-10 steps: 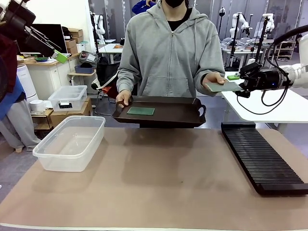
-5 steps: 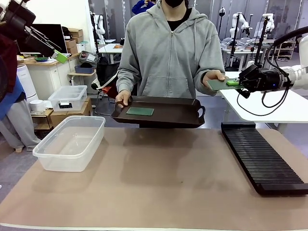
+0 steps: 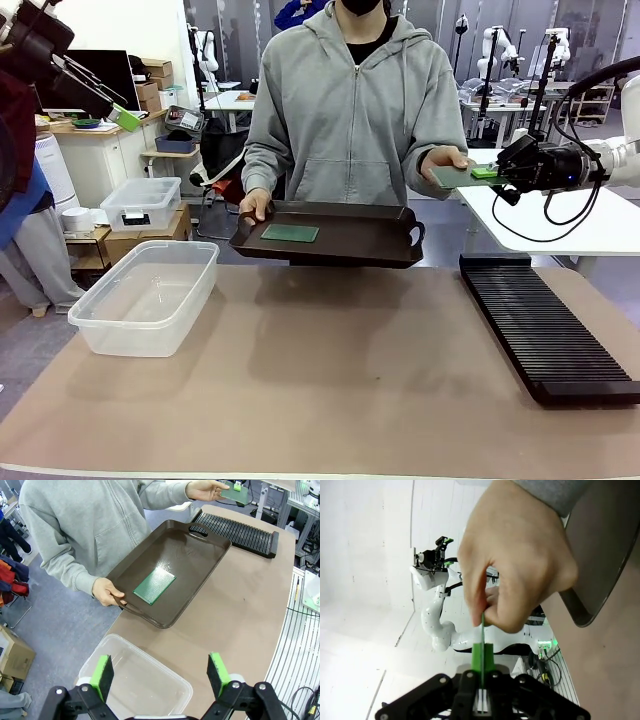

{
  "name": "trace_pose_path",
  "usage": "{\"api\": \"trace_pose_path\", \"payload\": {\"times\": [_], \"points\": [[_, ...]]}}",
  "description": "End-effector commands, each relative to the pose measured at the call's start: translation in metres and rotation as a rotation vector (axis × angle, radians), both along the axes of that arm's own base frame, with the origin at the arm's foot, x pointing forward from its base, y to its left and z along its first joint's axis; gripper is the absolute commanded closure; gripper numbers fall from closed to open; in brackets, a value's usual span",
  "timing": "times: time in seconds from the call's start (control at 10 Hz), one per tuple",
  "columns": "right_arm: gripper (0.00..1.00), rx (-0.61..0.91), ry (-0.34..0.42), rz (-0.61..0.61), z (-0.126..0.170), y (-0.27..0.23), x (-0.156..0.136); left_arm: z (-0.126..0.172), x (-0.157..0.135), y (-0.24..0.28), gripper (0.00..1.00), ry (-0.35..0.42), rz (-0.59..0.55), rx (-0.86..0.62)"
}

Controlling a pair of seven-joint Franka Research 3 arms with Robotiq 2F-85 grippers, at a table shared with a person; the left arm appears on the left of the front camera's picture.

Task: Sort PCBs into racks and boxes based on the side picked up.
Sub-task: Pick up the Blank PCB handed by the Human, then if the short side of the Blank PCB is picked up, insert it into the PCB Rack ; if the long side is picked up, place it in the Organizing box.

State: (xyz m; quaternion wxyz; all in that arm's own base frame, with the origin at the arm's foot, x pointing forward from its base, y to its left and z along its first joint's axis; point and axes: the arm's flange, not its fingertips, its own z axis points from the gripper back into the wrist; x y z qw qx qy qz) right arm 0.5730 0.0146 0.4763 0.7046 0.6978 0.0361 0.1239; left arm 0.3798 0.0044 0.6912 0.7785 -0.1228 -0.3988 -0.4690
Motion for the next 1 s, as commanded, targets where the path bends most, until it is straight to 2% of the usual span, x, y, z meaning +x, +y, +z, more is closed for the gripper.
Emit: {"api": "trace_pose_path", "payload": {"times": [0.0, 0.9], "points": [[1.00, -0.001, 0.001, 0.002, -0.0007, 0.0007, -0.0002, -0.0001, -0.0009, 0.0004, 0.00, 0.003, -0.008, 0.000], [0.98, 0.000, 0.001, 0.000, -0.0006, -0.0001, -0.0002, -0.0001, -0.0009, 0.0004, 0.00, 0.003, -0.008, 0.000]]}}
